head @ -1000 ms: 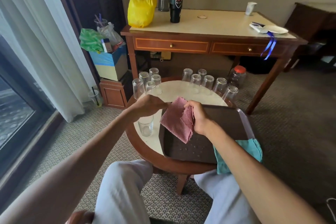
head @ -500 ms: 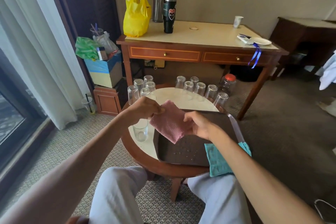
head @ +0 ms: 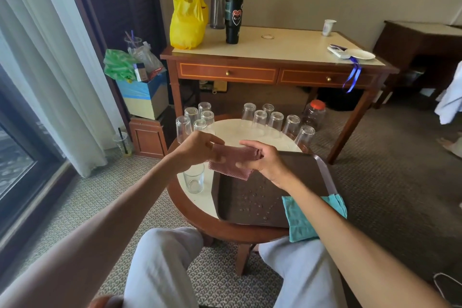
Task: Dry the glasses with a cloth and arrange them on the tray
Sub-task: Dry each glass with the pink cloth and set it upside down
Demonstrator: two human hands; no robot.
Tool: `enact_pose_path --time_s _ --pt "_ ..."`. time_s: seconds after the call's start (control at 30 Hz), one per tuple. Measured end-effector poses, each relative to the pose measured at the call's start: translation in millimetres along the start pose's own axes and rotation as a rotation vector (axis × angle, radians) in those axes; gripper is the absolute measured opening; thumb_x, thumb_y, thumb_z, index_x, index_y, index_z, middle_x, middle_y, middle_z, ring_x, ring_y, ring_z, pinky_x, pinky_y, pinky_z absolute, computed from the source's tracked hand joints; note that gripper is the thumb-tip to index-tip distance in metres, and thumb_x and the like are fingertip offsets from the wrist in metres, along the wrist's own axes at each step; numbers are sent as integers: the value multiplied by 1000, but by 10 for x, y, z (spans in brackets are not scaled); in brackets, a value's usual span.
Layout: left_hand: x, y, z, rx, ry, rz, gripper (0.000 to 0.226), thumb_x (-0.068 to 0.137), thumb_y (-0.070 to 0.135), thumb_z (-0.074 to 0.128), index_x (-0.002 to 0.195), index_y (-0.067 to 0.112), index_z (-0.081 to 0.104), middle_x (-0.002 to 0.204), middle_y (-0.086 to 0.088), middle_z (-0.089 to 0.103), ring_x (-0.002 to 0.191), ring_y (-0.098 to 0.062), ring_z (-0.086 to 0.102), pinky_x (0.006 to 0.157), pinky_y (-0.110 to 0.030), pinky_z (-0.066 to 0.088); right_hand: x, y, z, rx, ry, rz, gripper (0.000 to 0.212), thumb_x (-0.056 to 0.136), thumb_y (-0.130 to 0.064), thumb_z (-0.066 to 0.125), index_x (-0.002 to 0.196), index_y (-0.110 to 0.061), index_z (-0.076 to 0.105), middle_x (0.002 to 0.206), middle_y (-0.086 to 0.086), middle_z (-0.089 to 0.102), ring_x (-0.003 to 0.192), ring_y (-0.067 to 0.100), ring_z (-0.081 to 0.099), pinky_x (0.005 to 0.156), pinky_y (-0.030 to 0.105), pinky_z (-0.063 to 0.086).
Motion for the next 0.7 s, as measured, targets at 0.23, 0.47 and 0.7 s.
enact_pose_path --time_s 0.23,0.47,0.7 --pt "6 162 -23 285 93 133 31 74 10 90 104 13 82 84 7 71 69 -1 62 54 -4 43 52 15 31 -262 -21 -42 26 86 -15 78 111 -15 72 106 0 73 99 14 63 83 19 47" --pt "45 214 -80 357 100 115 27 82 19 86 108 13 81 95 -1 76 75 -9 66 57 -9 45 -2 5 73 -293 -144 51 11 100 -25 62 105 -16 64 84 -7 62 77 7 55 73 22 42" --pt "108 161 -100 209 -11 73 25 89 21 79 113 12 78 107 2 72 99 -18 70 71 -20 59 -55 -135 128 -184 -207 27 23 82 -32 82 99 -25 68 101 -9 71 94 0 65 76 11 48"
Point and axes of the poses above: each hand's wrist, its own x-axis towards the middle knuckle, its own z-axis out of the palm, y = z × x, the point moved 6 cm from there along x, towards the middle knuckle
